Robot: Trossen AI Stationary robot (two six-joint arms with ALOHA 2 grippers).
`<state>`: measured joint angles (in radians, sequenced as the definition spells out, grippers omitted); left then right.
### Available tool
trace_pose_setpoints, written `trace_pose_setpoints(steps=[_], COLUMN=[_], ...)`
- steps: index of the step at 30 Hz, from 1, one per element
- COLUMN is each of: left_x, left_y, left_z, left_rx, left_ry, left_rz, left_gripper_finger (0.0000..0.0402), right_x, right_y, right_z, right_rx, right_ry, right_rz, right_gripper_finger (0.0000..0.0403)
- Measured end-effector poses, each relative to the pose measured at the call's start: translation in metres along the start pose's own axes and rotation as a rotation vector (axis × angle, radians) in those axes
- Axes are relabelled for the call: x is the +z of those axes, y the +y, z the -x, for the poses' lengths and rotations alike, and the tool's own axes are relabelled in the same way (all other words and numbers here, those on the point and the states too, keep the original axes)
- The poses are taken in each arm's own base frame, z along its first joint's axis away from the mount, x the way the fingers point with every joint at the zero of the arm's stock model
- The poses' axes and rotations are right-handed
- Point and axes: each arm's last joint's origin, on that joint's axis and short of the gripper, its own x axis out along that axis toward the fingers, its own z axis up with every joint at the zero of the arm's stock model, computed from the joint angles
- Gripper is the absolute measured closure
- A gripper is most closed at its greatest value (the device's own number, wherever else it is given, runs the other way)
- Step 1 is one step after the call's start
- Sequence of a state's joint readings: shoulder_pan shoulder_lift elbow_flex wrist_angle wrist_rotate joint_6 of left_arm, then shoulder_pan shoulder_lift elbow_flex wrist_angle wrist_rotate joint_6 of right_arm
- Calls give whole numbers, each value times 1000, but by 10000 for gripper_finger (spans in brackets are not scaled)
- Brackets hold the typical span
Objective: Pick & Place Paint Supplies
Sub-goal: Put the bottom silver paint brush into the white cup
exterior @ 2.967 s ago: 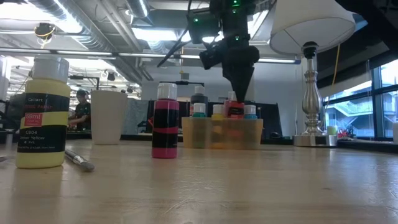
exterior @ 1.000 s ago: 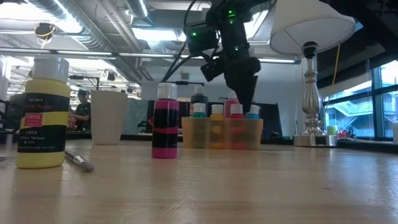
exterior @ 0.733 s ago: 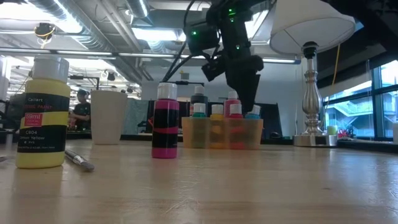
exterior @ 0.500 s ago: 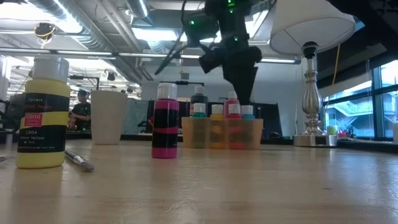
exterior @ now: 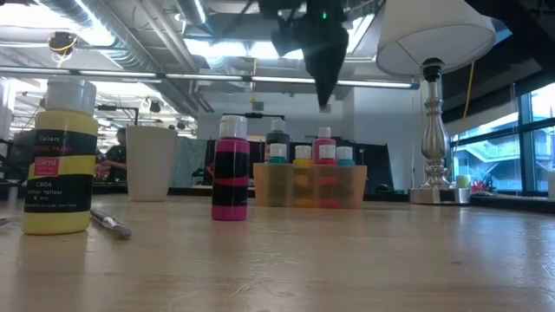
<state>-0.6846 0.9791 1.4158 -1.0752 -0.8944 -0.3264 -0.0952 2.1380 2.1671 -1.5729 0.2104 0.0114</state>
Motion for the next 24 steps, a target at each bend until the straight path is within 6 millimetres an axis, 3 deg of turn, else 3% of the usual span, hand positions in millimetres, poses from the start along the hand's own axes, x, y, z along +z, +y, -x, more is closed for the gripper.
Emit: trace_pose_setpoints(steps=[8, 14, 24], left_x=[0, 0, -3], left_y=[0, -4, -28], left_z=[0, -3, -17], left_rx=[-1, -5, -171], left_ry=[1, 12, 126], left_rz=[2, -8, -72], left_gripper_finger=[167, 167, 167], right_x=[1, -17, -36], right_y=[7, 19, 41], right_z=[52, 85, 111], right_rx=[31, 94, 181], right_ry=[-203, -307, -356], right_rz=[-30, -42, -96], right_gripper_finger=[184, 193, 199])
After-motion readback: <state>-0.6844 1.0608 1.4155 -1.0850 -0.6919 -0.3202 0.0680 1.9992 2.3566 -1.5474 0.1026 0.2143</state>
